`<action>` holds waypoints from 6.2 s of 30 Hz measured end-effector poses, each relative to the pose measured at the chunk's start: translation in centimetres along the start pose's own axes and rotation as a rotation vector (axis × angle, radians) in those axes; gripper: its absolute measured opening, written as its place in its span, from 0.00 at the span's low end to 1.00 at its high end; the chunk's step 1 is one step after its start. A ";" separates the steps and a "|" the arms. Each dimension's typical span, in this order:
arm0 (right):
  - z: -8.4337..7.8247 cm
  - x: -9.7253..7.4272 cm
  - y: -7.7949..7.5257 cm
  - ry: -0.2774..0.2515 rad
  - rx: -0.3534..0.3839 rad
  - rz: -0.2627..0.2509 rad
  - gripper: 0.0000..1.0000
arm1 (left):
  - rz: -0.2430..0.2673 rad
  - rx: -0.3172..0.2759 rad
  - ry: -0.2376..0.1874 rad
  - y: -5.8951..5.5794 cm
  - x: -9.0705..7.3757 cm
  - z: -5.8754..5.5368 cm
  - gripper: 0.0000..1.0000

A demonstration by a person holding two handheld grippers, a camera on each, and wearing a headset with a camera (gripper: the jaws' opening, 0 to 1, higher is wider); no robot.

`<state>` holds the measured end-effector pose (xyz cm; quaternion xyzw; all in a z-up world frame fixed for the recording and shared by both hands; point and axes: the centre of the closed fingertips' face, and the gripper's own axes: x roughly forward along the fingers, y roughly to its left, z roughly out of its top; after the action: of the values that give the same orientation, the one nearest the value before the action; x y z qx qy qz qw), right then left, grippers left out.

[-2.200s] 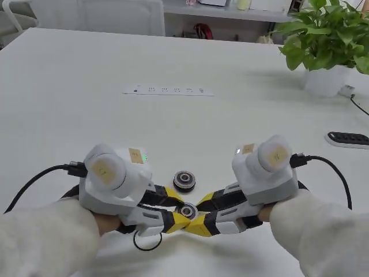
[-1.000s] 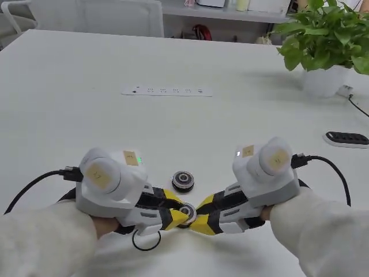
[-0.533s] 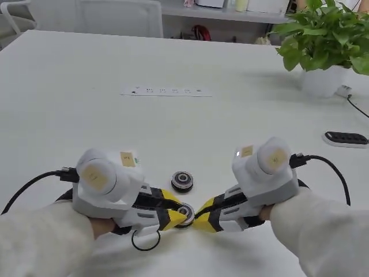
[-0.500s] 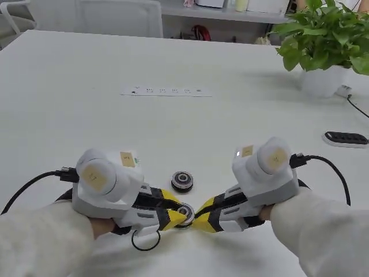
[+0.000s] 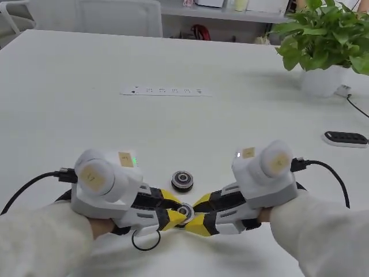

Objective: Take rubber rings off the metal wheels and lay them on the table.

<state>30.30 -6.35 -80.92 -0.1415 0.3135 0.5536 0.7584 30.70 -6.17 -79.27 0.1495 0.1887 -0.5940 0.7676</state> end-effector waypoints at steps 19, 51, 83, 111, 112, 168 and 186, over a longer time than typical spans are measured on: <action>-0.2 -0.2 -0.3 -0.001 0.037 -0.005 0.00 | 0.013 -0.014 -0.002 0.3 -0.2 -0.1 0.14; -0.1 0.2 0.0 0.011 -0.048 -0.006 0.09 | 0.014 -0.034 -0.014 0.2 -0.3 -0.1 0.14; -0.8 -0.3 -0.9 0.042 0.556 -0.018 0.00 | 0.013 -0.015 -0.021 0.1 -0.2 -0.1 0.14; 0.1 -1.0 -1.0 -0.012 0.618 0.000 0.00 | -0.007 0.007 -0.025 -0.5 -0.2 -0.1 0.14; 0.1 -1.0 -1.1 -0.012 0.645 -0.011 0.00 | -0.006 0.007 -0.025 -0.5 -0.2 -0.1 0.14; 3.3 -1.5 -0.3 -0.143 0.704 0.050 0.00 | 0.008 0.014 -0.031 -0.4 -0.2 -0.1 0.13; 2.0 -1.4 -0.6 -0.110 0.718 0.023 0.00 | 0.008 0.038 0.009 -0.5 -0.2 0.0 0.15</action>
<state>31.22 -6.47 -78.59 0.1672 0.4481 0.4236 0.7693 30.19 -6.14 -79.19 0.1674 0.1800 -0.5938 0.7662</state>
